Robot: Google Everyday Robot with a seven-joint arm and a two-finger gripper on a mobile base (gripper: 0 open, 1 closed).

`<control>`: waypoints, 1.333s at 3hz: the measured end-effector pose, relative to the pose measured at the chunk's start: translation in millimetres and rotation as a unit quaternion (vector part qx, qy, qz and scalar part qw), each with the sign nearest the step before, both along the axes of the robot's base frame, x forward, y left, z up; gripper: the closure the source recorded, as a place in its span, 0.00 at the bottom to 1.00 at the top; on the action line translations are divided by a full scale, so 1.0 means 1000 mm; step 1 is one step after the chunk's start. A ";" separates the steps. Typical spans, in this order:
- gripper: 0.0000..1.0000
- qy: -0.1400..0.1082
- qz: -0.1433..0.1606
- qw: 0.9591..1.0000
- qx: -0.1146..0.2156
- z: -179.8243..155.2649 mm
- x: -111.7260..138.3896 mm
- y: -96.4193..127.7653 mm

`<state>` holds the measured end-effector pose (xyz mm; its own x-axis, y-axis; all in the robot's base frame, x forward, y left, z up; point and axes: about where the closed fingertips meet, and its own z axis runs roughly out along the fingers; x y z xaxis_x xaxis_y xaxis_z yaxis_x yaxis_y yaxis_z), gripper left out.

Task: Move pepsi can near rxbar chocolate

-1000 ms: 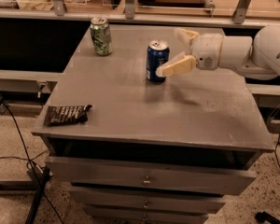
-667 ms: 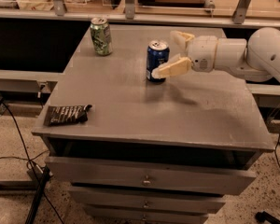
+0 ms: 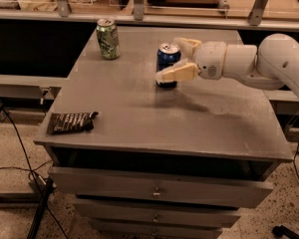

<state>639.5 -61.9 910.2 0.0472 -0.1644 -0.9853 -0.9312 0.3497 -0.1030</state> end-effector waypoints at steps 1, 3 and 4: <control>0.38 0.000 0.002 1.000 0.000 0.000 0.000 0.003; 0.85 0.005 0.024 1.000 0.013 0.006 -0.006 0.015; 1.00 -0.004 0.071 0.997 -0.031 0.013 -0.028 0.055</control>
Offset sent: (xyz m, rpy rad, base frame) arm -0.0011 0.0020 0.0009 0.0681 0.0212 0.0203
